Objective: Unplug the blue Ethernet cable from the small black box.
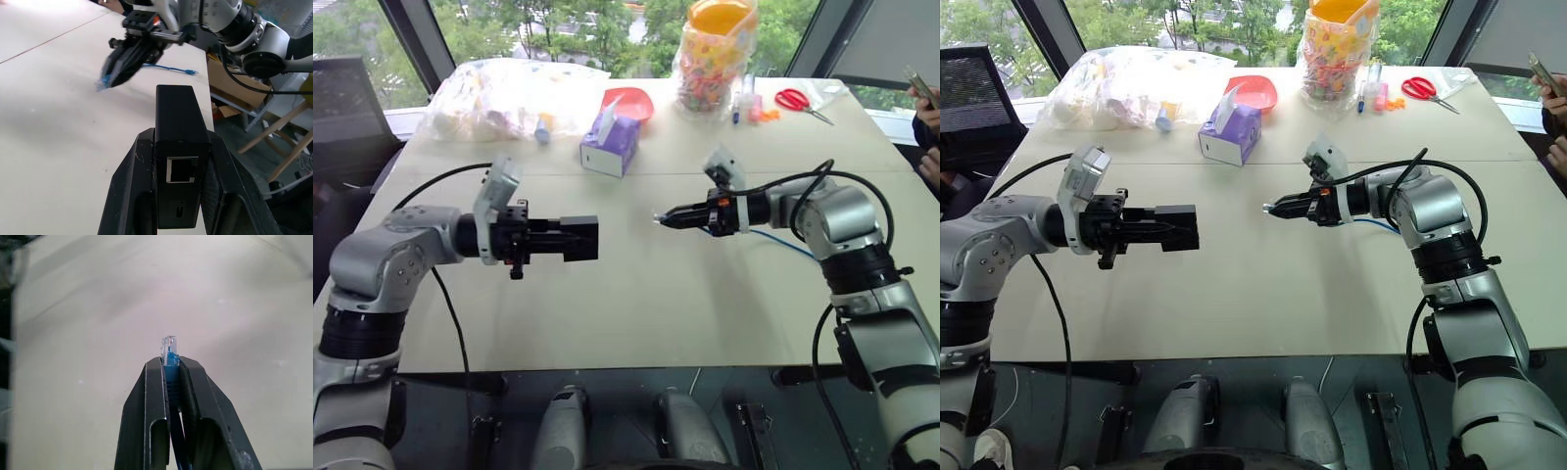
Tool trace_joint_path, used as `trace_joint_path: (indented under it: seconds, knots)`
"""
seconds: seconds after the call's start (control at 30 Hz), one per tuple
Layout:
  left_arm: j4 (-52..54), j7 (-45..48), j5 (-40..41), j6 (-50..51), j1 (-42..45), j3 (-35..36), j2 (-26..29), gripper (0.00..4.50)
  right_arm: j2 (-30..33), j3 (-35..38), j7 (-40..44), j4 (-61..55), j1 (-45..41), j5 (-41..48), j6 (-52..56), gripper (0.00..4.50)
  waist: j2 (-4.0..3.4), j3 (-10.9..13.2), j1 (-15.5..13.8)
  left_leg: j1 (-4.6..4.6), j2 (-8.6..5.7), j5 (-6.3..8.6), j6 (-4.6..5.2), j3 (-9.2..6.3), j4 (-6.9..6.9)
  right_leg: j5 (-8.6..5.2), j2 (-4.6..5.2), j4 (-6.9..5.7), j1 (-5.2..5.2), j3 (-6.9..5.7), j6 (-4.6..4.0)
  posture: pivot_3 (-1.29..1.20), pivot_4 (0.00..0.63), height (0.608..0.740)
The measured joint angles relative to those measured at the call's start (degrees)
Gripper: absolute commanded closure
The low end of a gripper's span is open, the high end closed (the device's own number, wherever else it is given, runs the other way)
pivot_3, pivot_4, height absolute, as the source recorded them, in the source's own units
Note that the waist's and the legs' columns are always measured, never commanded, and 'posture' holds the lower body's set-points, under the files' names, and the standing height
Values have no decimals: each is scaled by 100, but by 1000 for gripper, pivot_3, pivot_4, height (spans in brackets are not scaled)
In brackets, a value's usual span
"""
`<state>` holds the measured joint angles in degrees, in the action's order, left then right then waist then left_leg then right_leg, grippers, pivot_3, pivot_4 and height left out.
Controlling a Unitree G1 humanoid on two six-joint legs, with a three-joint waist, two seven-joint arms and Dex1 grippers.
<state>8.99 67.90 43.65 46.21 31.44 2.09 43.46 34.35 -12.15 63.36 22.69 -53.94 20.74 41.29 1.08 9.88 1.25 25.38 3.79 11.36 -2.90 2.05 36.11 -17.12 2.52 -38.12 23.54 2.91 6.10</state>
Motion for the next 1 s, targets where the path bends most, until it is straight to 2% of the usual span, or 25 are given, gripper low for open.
trace_joint_path:
  seconds: [0.1, 0.2, 0.27, 0.37, 0.57, 0.63, 0.77, 0.87, 1.0]
  knots:
    - [-44, -179, -413, -432, -37, -263, -331, 3993, -407, 92, -593, 657, -264, -373, -592, 4411, 0, 0, -10, 0, 0, 0, 0, 0, 1, 0, -1, 0, -2, 0, 1, 0, 150, 735]
    - [-508, -1002, -1319, -1496, -34, -638, -1364, 3993, -1085, 189, -1668, 1717, -544, -876, -1278, 4411, 4, 2, -43, 2, -1, 0, 0, 2, 8, 2, 1, 1, -6, 0, 1, 0, 150, 735]
    - [-725, -1293, -1711, -1941, -80, -846, -1751, 3993, -1372, 226, -2077, 2175, -599, -1015, -1501, 4411, 3, 1, -50, 5, -4, 0, 0, 7, 6, 3, 6, 2, -5, 4, 4, 0, 150, 735]
    - [-950, -1522, -2046, -2446, -197, -1045, -2166, 3993, -1540, 379, -2542, 2741, -606, -1178, -1728, 3230, 3, 2, -61, 12, -5, 0, 0, 9, 3, 3, 10, 5, 0, 3, 6, 0, 150, 735]
    - [-1540, -1706, -2535, -3044, -199, -1214, -2514, 3993, -1531, 483, -2834, 2934, -607, -1432, -1794, 173, 1, 1, -5, 1, -3, 0, 0, 7, 0, 4, 4, -5, 0, 4, 6, 0, 150, 735]
    - [-1595, -1723, -2594, -3077, -197, -1231, -2553, 3993, -1491, 627, -2807, 2627, -477, -1382, -1746, 73, 0, 2, -14, 3, -2, 0, 0, 5, -1, 4, 3, -6, 1, 3, 6, 0, 150, 735]
    - [-1798, -1756, -2671, -3116, -193, -1204, -2548, 3993, -1143, 1074, -2683, 1122, -49, -1016, -1134, 73, -2, 3, -56, 5, -2, 0, 0, 5, 0, 3, 4, -2, -1, 2, 7, 0, 150, 735]
    - [-2111, -1858, -2865, -3423, -209, -1171, -2518, 3993, -760, 1307, -2496, -595, 749, -615, -328, 73, -2, 1, -79, 3, -3, 2, 2, 2, 1, 2, 6, 5, -10, -1, 8, 0, 150, 735]
    - [-2639, -2090, -3102, -3997, -206, -1131, -2685, 3993, -518, 1489, -2429, -1820, 1761, -198, 532, 73, -3, 1, -64, 1, -4, 1, 3, 2, 5, 3, 6, 2, -10, 0, 8, 0, 150, 735]
